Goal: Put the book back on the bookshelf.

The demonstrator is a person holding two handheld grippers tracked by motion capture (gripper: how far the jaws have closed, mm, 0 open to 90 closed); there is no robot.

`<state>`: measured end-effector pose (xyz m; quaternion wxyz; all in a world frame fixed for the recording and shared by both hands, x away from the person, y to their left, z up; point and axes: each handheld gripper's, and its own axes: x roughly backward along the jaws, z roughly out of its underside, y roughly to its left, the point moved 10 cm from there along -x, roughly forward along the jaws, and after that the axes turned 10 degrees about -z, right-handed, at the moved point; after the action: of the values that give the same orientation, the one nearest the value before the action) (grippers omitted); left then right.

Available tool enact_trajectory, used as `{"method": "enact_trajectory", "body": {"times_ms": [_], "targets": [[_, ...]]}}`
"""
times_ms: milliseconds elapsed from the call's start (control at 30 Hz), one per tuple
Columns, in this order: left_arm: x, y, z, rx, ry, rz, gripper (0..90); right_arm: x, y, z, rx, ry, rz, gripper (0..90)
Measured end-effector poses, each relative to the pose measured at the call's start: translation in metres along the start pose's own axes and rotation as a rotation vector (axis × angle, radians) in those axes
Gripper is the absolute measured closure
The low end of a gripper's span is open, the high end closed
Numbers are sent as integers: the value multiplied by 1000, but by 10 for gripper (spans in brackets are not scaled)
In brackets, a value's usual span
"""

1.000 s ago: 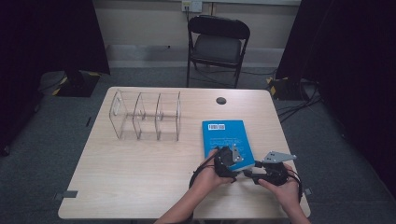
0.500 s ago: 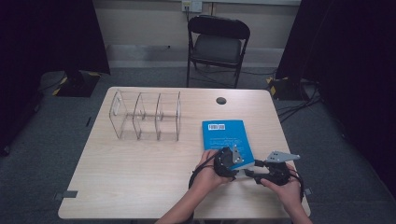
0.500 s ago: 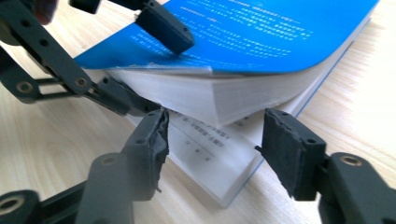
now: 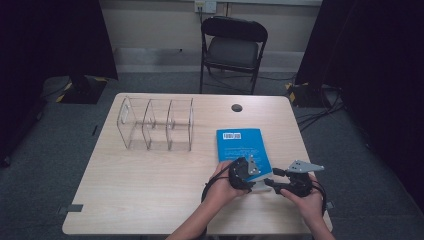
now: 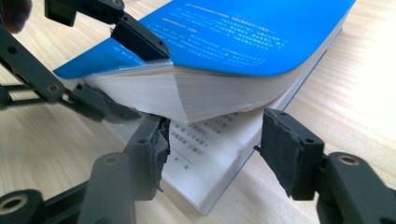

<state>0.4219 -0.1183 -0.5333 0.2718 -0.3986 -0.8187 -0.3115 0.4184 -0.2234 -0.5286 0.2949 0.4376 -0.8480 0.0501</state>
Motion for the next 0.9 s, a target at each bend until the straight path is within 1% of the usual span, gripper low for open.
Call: {"method": "enact_trajectory", "body": {"times_ms": [100,133,167,267,300,333,367,400,433,500,567,600,633,667,700,733,767,800,867,900], "targets": [[-1,-1,-1,7,3,6,400,0,0,1,13,16,9,426],[-3,-3,-2,9,-7,4,371,0,0,2,2,18,8,426],[-4,-3,-2,9,-5,3,351,0,1,3,-3,21,4,426],[-9,-5,-5,-34,3,-28,303,0,1,2,-16,12,1,428],[-10,-4,-6,-34,4,-42,305,0,2,1,-19,6,-1,433],[-12,-4,-7,-42,9,-52,308,0,2,1,-20,4,4,435],[-13,-3,-8,-42,1,-67,320,0,2,1,-23,5,3,437],[-13,-2,-7,-48,4,-69,353,0,2,0,-32,5,5,437],[-13,-2,-7,-55,10,-68,352,0,2,1,-37,6,5,437],[-13,-2,-8,-57,6,-72,362,0,2,1,-43,11,6,437],[-11,-2,-8,-43,17,-60,393,0,2,1,-37,12,3,434],[-9,-1,-9,-39,21,-53,417,1,2,1,-35,6,0,417],[-7,-1,-10,-34,28,-42,456,2,1,0,-33,0,0,395],[-5,-1,-10,-28,35,-39,501,4,-1,1,-25,5,11,373],[-2,1,-11,-23,48,-25,539,5,-3,3,-17,10,19,361],[-2,0,-13,-11,41,-16,572,7,-4,8,-26,18,17,359],[0,1,-13,-15,51,-11,589,7,-5,11,-32,22,10,358],[2,3,-13,-32,69,-8,607,7,-5,15,-39,33,2,354],[3,3,-14,-8,80,0,631,7,-6,23,-28,68,-5,347],[5,4,-13,-8,92,5,642,6,-5,26,-22,78,-8,338]]}}
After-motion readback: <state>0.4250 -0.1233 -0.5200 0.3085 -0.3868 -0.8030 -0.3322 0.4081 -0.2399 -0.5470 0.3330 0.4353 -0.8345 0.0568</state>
